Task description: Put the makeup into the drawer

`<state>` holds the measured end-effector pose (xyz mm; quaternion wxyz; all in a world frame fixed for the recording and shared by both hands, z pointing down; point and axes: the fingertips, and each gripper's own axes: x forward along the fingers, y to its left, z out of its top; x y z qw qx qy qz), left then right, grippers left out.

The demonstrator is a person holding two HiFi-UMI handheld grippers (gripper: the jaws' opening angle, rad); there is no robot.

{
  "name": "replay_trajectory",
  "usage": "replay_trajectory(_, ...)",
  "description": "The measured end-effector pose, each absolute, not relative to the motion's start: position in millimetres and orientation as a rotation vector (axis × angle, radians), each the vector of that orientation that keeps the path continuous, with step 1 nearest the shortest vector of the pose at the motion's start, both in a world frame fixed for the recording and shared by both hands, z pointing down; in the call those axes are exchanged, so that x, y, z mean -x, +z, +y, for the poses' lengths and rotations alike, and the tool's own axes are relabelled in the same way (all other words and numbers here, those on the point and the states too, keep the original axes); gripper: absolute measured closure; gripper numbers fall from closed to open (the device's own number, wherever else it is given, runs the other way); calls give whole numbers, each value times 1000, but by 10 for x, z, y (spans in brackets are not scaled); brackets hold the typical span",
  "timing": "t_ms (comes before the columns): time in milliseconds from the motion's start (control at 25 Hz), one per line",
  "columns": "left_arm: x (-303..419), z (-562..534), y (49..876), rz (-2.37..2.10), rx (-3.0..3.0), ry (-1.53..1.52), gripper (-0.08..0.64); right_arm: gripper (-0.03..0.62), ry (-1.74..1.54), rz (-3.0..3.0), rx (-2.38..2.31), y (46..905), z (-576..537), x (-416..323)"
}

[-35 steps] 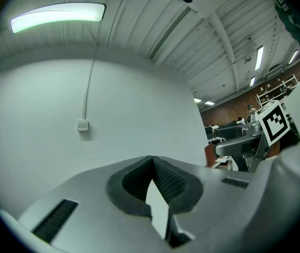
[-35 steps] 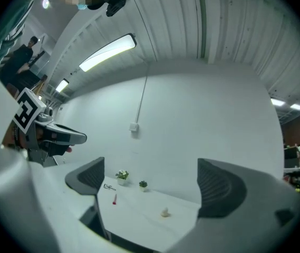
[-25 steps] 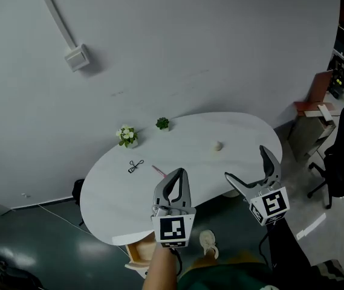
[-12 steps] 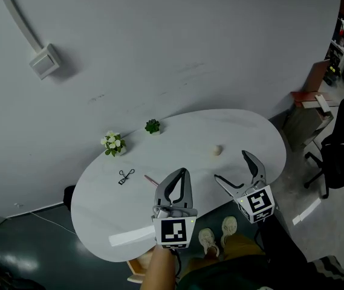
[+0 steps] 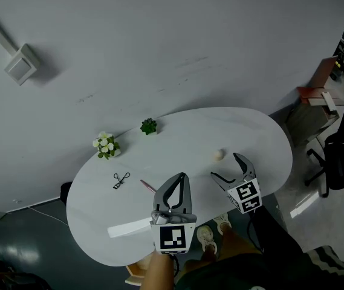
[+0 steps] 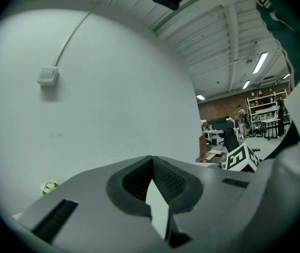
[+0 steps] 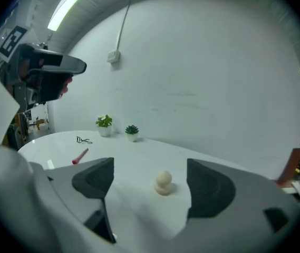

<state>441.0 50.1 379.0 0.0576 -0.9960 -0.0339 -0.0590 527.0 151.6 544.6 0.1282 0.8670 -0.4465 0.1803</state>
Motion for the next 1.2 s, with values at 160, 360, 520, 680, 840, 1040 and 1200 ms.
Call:
replay_trajectory(160,-4612,435,3895,-82,3025,-220,560,171,639,-1297,-2497,5793,1490,-5500)
replay_trajectory(360,-4826,419,4030,-90,3000,-258,560,187,736,-1308,-2470,6109,1439,-5690)
replay_trajectory(520,-4949,384,4110,-74,3013,-279,560,209,777,-1332,-2436,6255,1347,-5767)
replay_trajectory(680,-5024,368,4170,-73,3009,-298,560,451,772,-1306,-2428,6300,1341,-5851)
replay_trajectory(840,-5045,351,4213,-67,3012,-317,560,503,759,-1334,-2436,6246,1356,-5870)
replay_trajectory(1040,-5040,309,4191,-42,3018,-314,560,512,687,-1361,-2456,5994,1313,-5899)
replay_trajectory(1200,-5013,267,4078,-5,3027,-292,560,511,565,-1348,-2504,5538,1301,-5946)
